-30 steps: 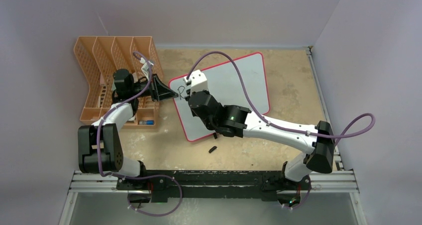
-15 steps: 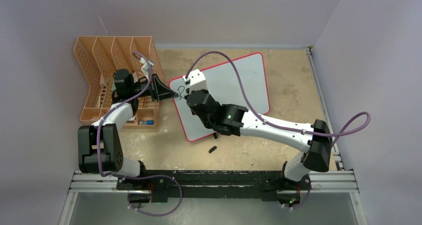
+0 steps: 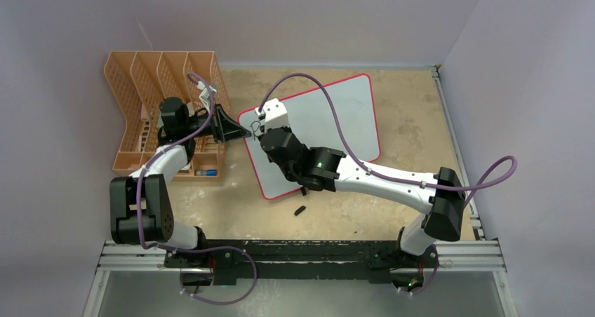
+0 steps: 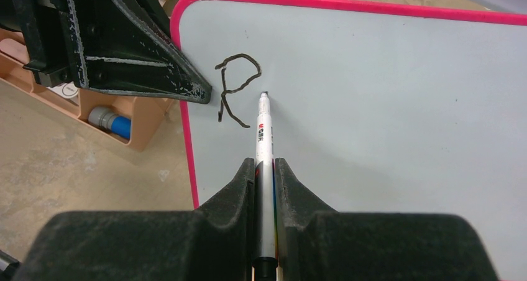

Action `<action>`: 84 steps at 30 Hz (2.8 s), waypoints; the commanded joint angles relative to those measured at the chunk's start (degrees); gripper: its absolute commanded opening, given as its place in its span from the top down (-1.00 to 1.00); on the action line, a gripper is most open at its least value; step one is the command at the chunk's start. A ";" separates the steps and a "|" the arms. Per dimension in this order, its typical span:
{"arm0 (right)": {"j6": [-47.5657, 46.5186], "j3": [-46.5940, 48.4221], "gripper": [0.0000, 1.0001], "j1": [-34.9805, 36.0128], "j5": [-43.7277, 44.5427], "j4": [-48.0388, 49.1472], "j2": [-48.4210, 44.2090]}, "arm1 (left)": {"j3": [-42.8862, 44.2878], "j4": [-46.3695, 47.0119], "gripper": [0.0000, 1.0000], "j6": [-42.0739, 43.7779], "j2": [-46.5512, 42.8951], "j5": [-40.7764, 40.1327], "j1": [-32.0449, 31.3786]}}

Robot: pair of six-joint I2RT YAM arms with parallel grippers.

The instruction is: Write a sentence on the whiteboard

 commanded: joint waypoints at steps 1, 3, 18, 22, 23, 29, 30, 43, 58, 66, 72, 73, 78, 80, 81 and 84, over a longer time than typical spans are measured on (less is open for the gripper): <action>-0.42 2.07 1.00 -0.58 0.92 1.80 0.33 | 0.94 -0.60 1.00 2.03 -0.97 1.29 -1.46; -0.23 2.14 1.00 -0.66 1.15 1.72 0.25 | 0.90 -0.63 1.00 2.08 -0.98 1.29 -1.41; 0.03 0.41 1.00 -0.67 0.56 2.16 -3.73 | 1.21 -1.84 1.00 2.85 -0.98 0.42 -1.41; 0.52 -0.63 1.00 -0.62 0.18 1.71 -4.57 | 1.27 -2.21 1.00 3.11 -1.11 0.24 -1.41; 0.68 -0.75 1.00 -0.62 -0.01 1.46 -4.72 | 1.30 -2.23 1.00 3.14 -1.11 0.24 -1.40; 1.23 -0.87 1.00 -0.54 -1.75 0.13 -4.61 | 1.27 -2.46 1.00 3.23 -1.11 0.15 -1.41; 1.31 -0.93 1.00 -0.56 -2.26 0.09 -4.48 | 1.28 -2.41 1.00 3.22 -1.16 0.13 -1.41; 1.92 0.21 1.00 -0.50 -2.15 -1.70 -2.56 | 1.25 -2.41 1.00 3.22 -1.11 0.18 -1.40; 2.83 1.54 1.00 -0.49 -1.08 -1.88 -0.73 | 1.33 -2.41 1.00 3.22 -1.11 0.33 -1.41; 3.34 1.46 1.00 -0.51 -0.67 -2.15 -1.08 | 1.27 -2.41 1.00 3.23 -1.11 0.42 -1.41; 2.99 1.87 1.00 -0.52 -0.12 -1.89 -1.09 | 1.28 -2.45 1.00 3.28 -1.11 0.42 -1.41; 2.90 1.95 1.00 -0.49 -0.12 -2.10 -1.04 | 1.22 -2.47 1.00 3.29 -1.17 0.42 -1.41; 3.50 2.13 1.00 -0.50 -0.70 -3.63 -0.48 | 1.27 -2.42 1.00 3.29 -1.16 0.35 -1.41; 3.89 1.87 1.00 -0.52 -0.53 -4.27 -0.38 | 1.27 -2.42 1.00 3.23 -1.16 0.28 -1.41; 4.08 1.68 1.00 -0.55 -0.44 -4.46 -0.42 | 1.22 -2.41 1.00 3.24 -1.12 0.32 -1.41; 4.26 1.32 1.00 -0.57 -0.40 -4.86 -0.64 | 1.28 -2.41 1.00 3.31 -1.16 0.33 -1.41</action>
